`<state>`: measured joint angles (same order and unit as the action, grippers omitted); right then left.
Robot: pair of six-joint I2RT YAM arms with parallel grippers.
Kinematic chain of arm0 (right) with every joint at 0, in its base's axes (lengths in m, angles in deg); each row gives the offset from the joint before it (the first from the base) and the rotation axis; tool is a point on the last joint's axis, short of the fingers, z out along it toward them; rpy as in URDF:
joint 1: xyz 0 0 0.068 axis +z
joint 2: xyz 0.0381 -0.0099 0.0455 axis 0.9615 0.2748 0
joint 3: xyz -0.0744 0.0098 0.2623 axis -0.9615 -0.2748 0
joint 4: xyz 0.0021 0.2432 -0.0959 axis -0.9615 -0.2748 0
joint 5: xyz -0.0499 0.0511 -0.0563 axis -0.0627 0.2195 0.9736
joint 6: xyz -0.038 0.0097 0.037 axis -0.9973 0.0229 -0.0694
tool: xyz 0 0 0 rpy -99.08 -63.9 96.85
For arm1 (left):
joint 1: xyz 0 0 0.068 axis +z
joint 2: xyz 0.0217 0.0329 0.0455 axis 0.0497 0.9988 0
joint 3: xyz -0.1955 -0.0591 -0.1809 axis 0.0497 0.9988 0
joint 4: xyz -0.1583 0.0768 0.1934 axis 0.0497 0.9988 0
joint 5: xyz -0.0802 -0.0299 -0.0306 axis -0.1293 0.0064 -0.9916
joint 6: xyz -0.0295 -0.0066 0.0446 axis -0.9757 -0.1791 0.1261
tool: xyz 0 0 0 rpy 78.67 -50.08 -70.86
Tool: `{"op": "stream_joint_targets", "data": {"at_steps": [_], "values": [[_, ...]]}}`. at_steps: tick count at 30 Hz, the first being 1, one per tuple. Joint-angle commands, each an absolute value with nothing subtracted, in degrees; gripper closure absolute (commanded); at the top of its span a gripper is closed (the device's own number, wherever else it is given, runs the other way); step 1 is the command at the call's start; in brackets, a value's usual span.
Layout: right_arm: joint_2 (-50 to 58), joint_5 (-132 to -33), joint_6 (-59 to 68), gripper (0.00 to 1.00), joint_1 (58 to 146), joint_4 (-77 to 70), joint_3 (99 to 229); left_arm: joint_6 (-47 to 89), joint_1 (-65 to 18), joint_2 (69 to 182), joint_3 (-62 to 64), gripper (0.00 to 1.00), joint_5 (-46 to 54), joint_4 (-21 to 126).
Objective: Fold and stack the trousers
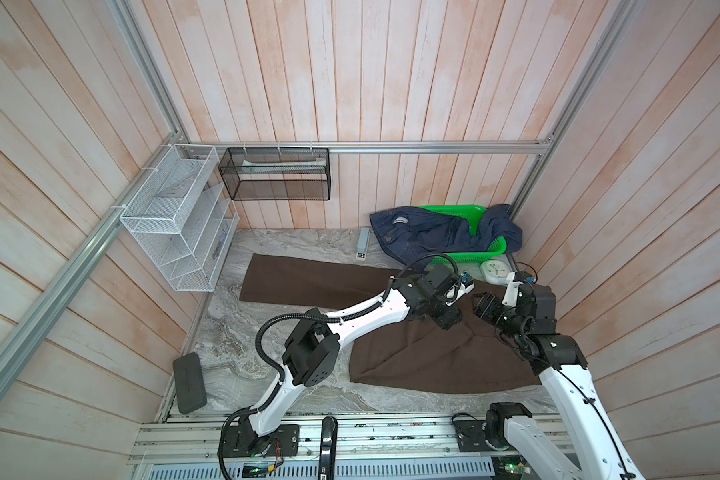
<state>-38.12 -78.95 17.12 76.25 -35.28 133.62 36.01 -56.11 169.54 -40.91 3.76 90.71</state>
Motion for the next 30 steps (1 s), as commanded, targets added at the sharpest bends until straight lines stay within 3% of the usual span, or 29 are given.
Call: {"op": "stream_joint_targets", "data": {"at_steps": [1,5,9,13,20,30], "values": [[-39.2,-74.9,15.7,0.40,76.1,-37.4,136.5,28.6,-56.4,160.4,-33.4,0.32,9.2,88.3],[-38.5,-74.9,15.4,0.39,75.4,-37.4,137.2,21.8,-56.7,154.9,-21.0,0.35,5.9,82.7],[-37.7,-75.3,15.1,0.39,74.7,-36.6,137.2,20.6,-56.8,157.1,-18.4,0.32,5.6,80.7],[-37.2,-76.2,14.7,0.39,73.3,-36.7,138.0,21.5,-55.8,162.7,-23.9,0.29,5.8,81.0],[-37.9,-76.7,14.4,0.39,72.1,-37.7,138.5,20.3,-52.8,174.6,-36.7,0.30,2.4,87.9],[-36.9,-76.6,13.6,0.39,71.9,-37.8,139.1,17.8,-52.4,178.7,-40.2,0.33,-7.4,93.1]]}}
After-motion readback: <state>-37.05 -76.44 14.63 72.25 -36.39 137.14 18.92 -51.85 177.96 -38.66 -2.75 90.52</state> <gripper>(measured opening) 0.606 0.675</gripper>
